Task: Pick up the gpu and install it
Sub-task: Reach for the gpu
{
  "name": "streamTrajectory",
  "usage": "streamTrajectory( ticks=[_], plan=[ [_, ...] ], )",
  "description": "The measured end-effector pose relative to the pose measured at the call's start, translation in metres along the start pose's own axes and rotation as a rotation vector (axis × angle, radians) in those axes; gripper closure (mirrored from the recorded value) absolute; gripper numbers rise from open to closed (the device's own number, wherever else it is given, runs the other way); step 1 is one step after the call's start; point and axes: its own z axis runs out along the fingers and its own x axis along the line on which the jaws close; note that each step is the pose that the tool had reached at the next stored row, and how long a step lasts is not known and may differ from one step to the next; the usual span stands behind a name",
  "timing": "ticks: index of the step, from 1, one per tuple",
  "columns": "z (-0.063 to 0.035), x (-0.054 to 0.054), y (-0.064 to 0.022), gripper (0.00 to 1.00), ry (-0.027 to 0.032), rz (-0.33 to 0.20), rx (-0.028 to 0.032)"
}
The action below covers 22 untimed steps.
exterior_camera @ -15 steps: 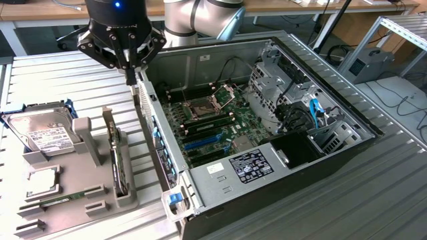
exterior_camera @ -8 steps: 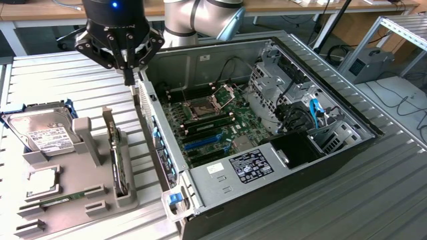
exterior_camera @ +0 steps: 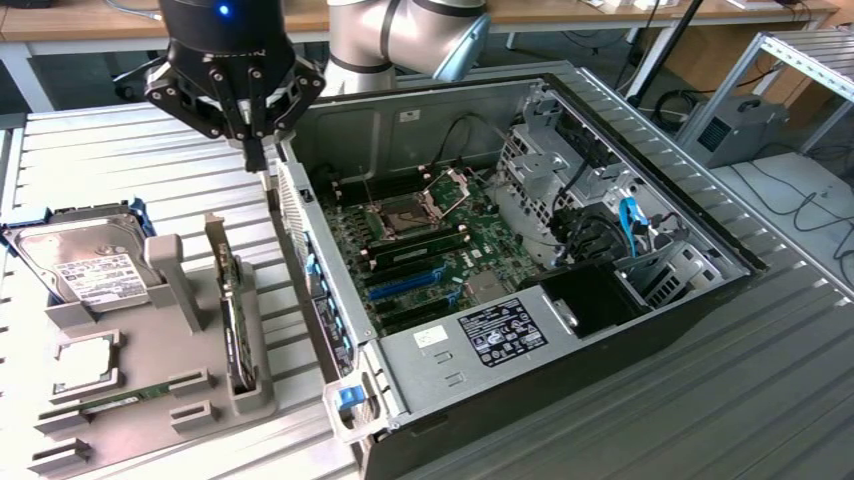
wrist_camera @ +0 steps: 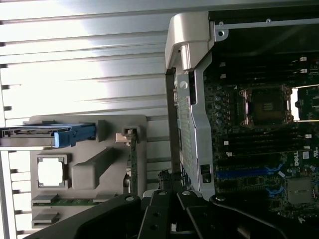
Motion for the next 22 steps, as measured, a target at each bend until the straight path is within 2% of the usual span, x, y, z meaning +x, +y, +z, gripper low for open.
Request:
streamTrajectory(
  ticks=[22],
  plan=[
    [-0.0001,0.01,-0.0008,0.89,0.0,0.0,0.0]
  ],
)
